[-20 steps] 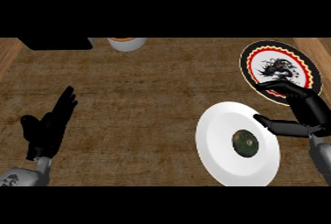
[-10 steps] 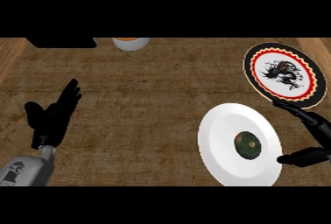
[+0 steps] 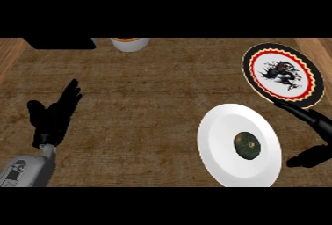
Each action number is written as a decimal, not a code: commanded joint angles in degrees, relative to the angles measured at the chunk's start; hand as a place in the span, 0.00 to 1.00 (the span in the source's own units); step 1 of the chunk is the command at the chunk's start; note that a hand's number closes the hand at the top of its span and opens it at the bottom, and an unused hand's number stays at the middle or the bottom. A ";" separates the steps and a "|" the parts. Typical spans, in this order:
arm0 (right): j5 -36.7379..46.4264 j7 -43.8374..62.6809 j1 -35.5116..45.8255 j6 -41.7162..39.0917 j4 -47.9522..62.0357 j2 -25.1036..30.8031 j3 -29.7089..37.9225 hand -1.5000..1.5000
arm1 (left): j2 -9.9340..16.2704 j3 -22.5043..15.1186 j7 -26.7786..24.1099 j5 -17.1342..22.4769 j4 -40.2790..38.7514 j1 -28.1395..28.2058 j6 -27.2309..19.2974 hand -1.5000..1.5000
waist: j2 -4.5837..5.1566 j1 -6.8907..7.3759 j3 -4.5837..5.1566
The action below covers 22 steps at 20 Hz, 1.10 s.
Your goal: Pick the squash from the plate and place it in the plate
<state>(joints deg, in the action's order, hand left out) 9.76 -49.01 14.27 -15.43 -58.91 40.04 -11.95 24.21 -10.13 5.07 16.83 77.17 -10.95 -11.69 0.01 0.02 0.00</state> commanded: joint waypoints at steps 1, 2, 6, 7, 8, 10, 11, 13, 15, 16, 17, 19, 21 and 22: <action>4.88 0.31 -2.35 -1.93 -2.65 2.29 -2.57 0.00 | 0.80 2.20 -0.52 0.38 -0.70 0.12 2.46 0.50 | -0.06 -0.13 0.02; 6.62 4.99 -0.50 -0.60 -3.76 -0.59 -4.38 0.00 | -0.84 1.84 -0.94 -0.13 -2.46 -1.22 2.02 0.50 | -0.01 -0.09 0.04; 11.38 3.20 -0.79 1.51 -2.26 1.73 -2.54 0.00 | 0.12 2.73 1.61 -1.33 4.56 3.12 0.90 0.50 | -0.09 0.37 -0.02; 12.74 8.27 -1.00 3.14 -5.94 -0.27 -4.14 0.00 | -3.01 -0.05 3.98 -3.46 4.43 0.14 -2.12 0.50 | -0.12 0.00 0.00; 13.72 8.53 -3.46 4.15 -8.26 -0.26 -3.89 0.00 | -1.03 2.80 0.45 -1.01 2.96 3.55 2.70 0.50 | -0.12 -0.06 0.02; 17.70 10.15 -1.52 5.74 -5.89 -2.45 -5.49 0.00 | -3.04 1.84 1.60 -3.43 2.43 0.95 0.08 0.50 | -0.04 0.06 0.00; 16.80 11.93 0.03 1.78 -7.48 -0.98 -3.58 0.00 | -1.92 4.13 0.45 -2.53 -1.20 -0.32 3.44 0.50 | -0.02 -0.07 0.02; 19.44 18.48 2.11 1.14 -8.88 -3.21 -6.27 0.00 | -1.79 3.48 2.52 -2.01 3.62 1.59 2.79 0.50 | -0.09 0.37 0.02; 22.16 15.93 -0.69 2.36 -8.86 -3.24 -5.37 0.00 | -4.38 2.72 2.08 -5.01 1.21 0.26 1.70 0.50 | -0.03 0.00 0.00; 22.41 20.29 -1.25 0.42 -13.42 -3.62 -7.07 0.00 | -1.44 5.69 2.82 -3.00 0.70 -1.01 3.74 0.50 | -0.08 -0.12 0.02; 23.75 18.96 -3.58 2.40 -12.73 -4.51 -6.29 0.00 | -1.98 4.90 1.07 -4.01 4.08 4.13 4.26 0.50 | -0.10 0.06 0.01; 25.73 18.65 -1.74 0.53 -9.74 -5.35 -6.44 0.00 | -3.92 4.86 4.78 -4.74 2.60 -0.64 3.16 0.50 | -0.03 0.04 -0.01; 25.66 17.70 -0.79 -3.23 -10.86 -3.80 -3.98 0.00 | -5.75 4.72 4.00 -7.24 3.57 0.85 1.34 0.50 | -0.04 0.05 0.00; 26.78 20.86 -3.55 -2.84 -15.17 -5.84 -4.35 0.00 | -5.84 5.65 3.21 -6.30 3.33 1.89 3.92 0.50 | -0.06 -0.06 0.01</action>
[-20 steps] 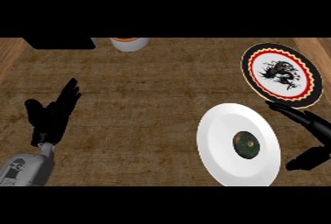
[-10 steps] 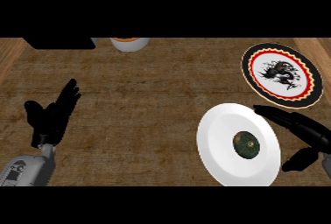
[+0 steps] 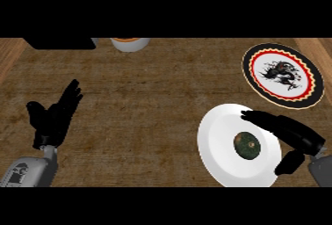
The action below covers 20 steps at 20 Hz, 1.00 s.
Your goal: Pick the squash from the plate and place it in the plate
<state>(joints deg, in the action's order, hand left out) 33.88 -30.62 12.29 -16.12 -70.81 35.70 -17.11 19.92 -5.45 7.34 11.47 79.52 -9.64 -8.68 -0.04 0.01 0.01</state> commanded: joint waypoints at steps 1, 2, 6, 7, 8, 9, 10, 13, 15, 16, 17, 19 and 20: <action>3.52 2.17 0.16 -1.93 0.18 -3.43 1.35 0.00 | -2.80 -0.30 2.44 -3.04 2.82 0.61 -1.07 0.50 | 0.01 0.07 -0.01; 2.94 5.80 -0.24 -5.21 -5.65 -2.07 1.35 0.00 | -2.96 0.39 2.58 -2.72 0.58 -1.59 -0.63 0.50 | -0.01 -0.14 0.01; 9.93 2.89 1.80 1.10 3.59 -7.47 1.08 0.00 | -2.96 2.77 0.20 -3.44 -0.92 -0.49 1.99 0.50 | 0.06 0.04 -0.01; 10.59 2.05 4.82 1.12 7.33 -8.15 1.58 0.00 | -0.92 3.43 1.62 -2.89 3.22 2.64 3.09 0.50 | 0.06 0.32 -0.02; 11.62 4.74 1.42 2.03 4.00 -9.82 0.45 0.00 | -2.03 3.56 0.52 -2.42 2.59 1.91 4.00 0.50 | 0.03 0.12 -0.01; 11.45 2.90 3.43 -1.51 3.80 -6.88 2.90 0.00 | -3.41 3.24 3.20 -4.17 2.42 0.09 2.02 0.50 | 0.03 0.06 -0.01; 12.25 3.21 6.11 -1.01 6.93 -9.54 2.20 0.00 | -3.53 3.43 3.64 -4.71 -1.21 -3.51 2.28 0.50 | 0.09 0.07 -0.01; 15.68 1.41 1.83 2.65 6.44 -10.51 2.12 0.00 | -4.75 4.41 -1.15 -5.15 -2.28 -0.30 4.62 0.50 | 0.05 -0.02 0.00; 17.26 3.26 3.76 -0.67 5.82 -10.63 1.46 0.00 | -4.32 5.62 2.42 -4.61 -1.27 -2.93 4.53 0.50 | 0.04 -0.04 0.00; 19.65 3.14 3.13 3.12 9.24 -12.76 -0.70 0.00 | -3.69 5.65 1.69 -4.66 -1.39 -1.47 4.91 0.50 | 0.07 0.09 -0.01; 19.18 0.77 3.14 0.65 7.78 -10.87 -0.17 0.00 | -4.89 4.53 0.72 -5.26 0.51 1.35 4.95 0.50 | 0.03 0.12 -0.01; 18.77 -3.92 3.70 -2.29 6.69 -6.79 0.04 1.00 | -3.45 6.85 -0.36 -4.58 -1.87 -0.15 5.71 0.50 | 0.05 0.03 0.00; 21.10 -4.15 5.81 1.12 12.25 -11.39 -2.35 1.00 | -3.52 5.99 0.92 -5.26 1.00 0.21 5.00 0.50 | 0.12 0.53 -0.04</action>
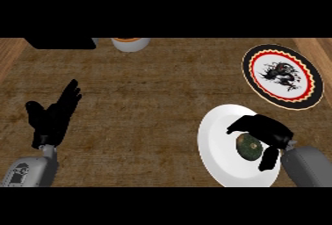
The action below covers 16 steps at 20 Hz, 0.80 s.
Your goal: Pick the squash from the plate and place it in the plate
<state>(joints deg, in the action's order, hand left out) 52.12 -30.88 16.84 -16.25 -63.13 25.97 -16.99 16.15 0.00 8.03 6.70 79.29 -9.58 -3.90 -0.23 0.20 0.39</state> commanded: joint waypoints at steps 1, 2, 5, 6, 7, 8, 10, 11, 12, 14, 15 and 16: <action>2.72 -2.11 -1.95 -0.16 -1.76 -1.89 -3.04 1.00 | -0.14 1.13 -1.17 -0.70 -2.89 -0.79 0.88 0.50 | 0.24 -0.24 -0.38; 2.58 -4.28 -0.69 0.07 -0.08 -0.38 -1.71 1.00 | 0.57 0.52 6.30 0.18 7.21 0.58 -0.27 0.50 | 0.14 0.17 -0.42; 1.83 -7.42 -3.09 2.34 1.35 -0.44 0.22 1.00 | -1.57 0.38 0.54 -2.82 -1.70 -3.09 -1.06 0.50 | 0.25 -0.40 -0.40; 2.68 -4.97 -2.53 2.14 0.84 -2.88 -0.24 1.00 | -2.12 0.08 0.35 -3.32 -1.82 -1.87 -1.17 0.50 | 0.24 -0.27 -0.39; 2.81 -5.20 0.28 0.45 2.44 -2.52 1.05 1.00 | 0.58 2.63 1.27 -0.68 0.36 -1.25 2.09 0.50 | 0.23 -0.02 -0.40; 2.24 -3.51 1.28 0.31 3.30 -5.24 1.04 1.00 | 0.26 2.84 -2.28 -0.23 -3.02 -1.30 3.56 0.50 | 0.29 -0.02 -0.39; 2.11 -1.74 -3.06 1.18 -2.74 -5.38 1.17 1.00 | -1.79 0.82 -0.39 -2.33 0.39 1.67 0.77 0.50 | 0.16 -0.23 -0.38; 1.70 -3.69 -3.61 5.27 -1.81 -5.76 2.37 1.00 | 0.38 3.00 0.41 0.23 1.78 2.13 2.98 0.50 | 0.16 -0.08 -0.40; 0.28 4.69 0.53 0.85 -2.35 -8.08 5.19 1.00 | -2.37 0.79 -2.74 -2.54 -0.86 2.47 0.54 0.50 | 0.19 -0.22 -0.36; 0.80 16.74 5.78 2.64 2.29 -14.80 8.70 1.00 | -2.30 0.60 -0.03 -1.25 -0.33 -0.81 1.43 0.50 | 0.46 0.53 -0.39; 0.19 23.01 8.21 2.66 3.13 -17.57 11.09 1.00 | -0.75 0.67 1.13 -1.99 1.27 -1.34 1.35 0.50 | 0.43 1.39 -0.42; 0.75 28.37 9.75 4.13 4.21 -19.88 12.44 1.00 | -2.43 0.36 1.47 -1.65 -0.20 -1.78 0.66 0.50 | 0.72 1.30 -0.36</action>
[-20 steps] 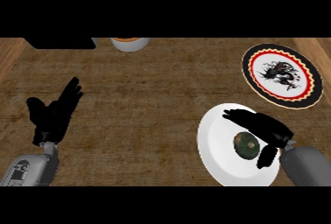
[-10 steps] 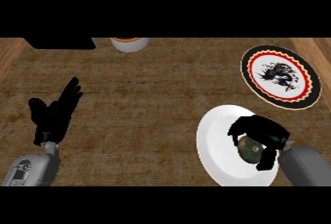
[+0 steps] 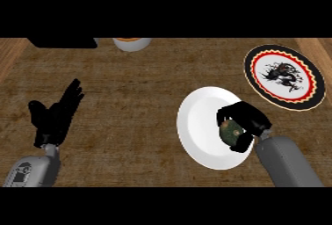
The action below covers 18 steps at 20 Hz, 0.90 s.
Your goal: Pick the squash from the plate and place it in the plate
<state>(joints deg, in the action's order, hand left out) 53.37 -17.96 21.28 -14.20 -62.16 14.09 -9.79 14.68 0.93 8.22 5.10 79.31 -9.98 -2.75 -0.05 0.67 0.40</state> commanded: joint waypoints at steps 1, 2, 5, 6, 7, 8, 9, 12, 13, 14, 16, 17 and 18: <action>-1.14 19.74 8.18 3.90 4.30 -9.68 8.12 1.00 | -0.49 -0.68 -0.24 -0.32 -0.24 -0.94 0.19 0.50 | 0.89 1.91 -0.34; 0.50 24.27 11.08 5.85 4.44 -10.62 8.72 1.00 | 0.01 -0.56 1.01 0.10 0.12 -2.38 0.73 0.50 | 0.67 1.82 -0.35; 6.15 32.88 16.94 15.50 4.77 -13.24 9.02 1.00 | -0.54 -1.09 -0.74 -1.23 -0.71 -1.54 -0.01 0.50 | 0.51 1.63 -0.34; 6.23 32.52 18.40 18.63 5.54 -12.08 10.97 1.00 | -0.20 -0.59 0.69 -0.34 0.51 -0.62 0.27 0.50 | 0.46 1.93 -0.43; 7.65 33.03 18.73 22.76 3.56 -11.74 11.19 1.00 | -0.52 -0.93 1.34 -0.83 0.66 -0.86 -0.38 0.50 | 0.29 1.37 -0.44; 10.98 35.89 20.14 26.83 4.13 -12.75 10.22 1.00 | -0.06 -0.37 0.88 -0.43 -0.31 -2.07 0.27 0.50 | 0.54 1.48 -0.39; 11.34 35.30 20.32 28.62 2.95 -10.41 11.50 1.00 | 0.46 -0.25 1.83 -0.05 0.55 -0.85 0.75 0.50 | 0.24 1.03 -0.42; 18.16 42.00 22.77 35.72 4.23 -10.07 11.43 1.00 | 0.02 -0.17 1.89 0.03 2.07 -0.29 0.23 0.50 | 0.21 1.04 -0.39; 19.60 44.74 24.46 38.10 6.34 -11.47 11.98 1.00 | 0.50 0.49 1.09 0.64 -0.26 -1.26 1.45 0.50 | 0.53 0.94 -0.36; 20.05 44.97 25.41 40.59 8.72 -10.12 13.73 1.00 | 0.29 0.23 3.19 -0.05 0.92 -2.42 0.07 0.50 | 0.64 1.13 -0.42; 18.77 45.20 27.35 41.84 10.68 -8.56 16.41 1.00 | 0.41 0.41 0.21 -0.21 1.34 0.00 0.91 0.50 | 0.46 0.77 -0.41; 18.35 46.51 27.55 42.12 10.77 -9.11 17.02 1.00 | 1.15 1.96 -1.75 0.85 -1.78 -0.56 2.44 0.50 | 0.42 0.26 -0.38; 16.63 46.77 27.63 44.00 11.55 -10.56 18.21 1.00 | 0.32 0.17 2.66 -0.79 1.49 -0.91 0.23 0.50 | 0.32 0.39 -0.43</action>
<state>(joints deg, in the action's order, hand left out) 70.35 25.62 46.44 24.44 -53.62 4.18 5.12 15.26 1.45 9.17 5.15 79.87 -10.56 -1.71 0.34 1.43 0.01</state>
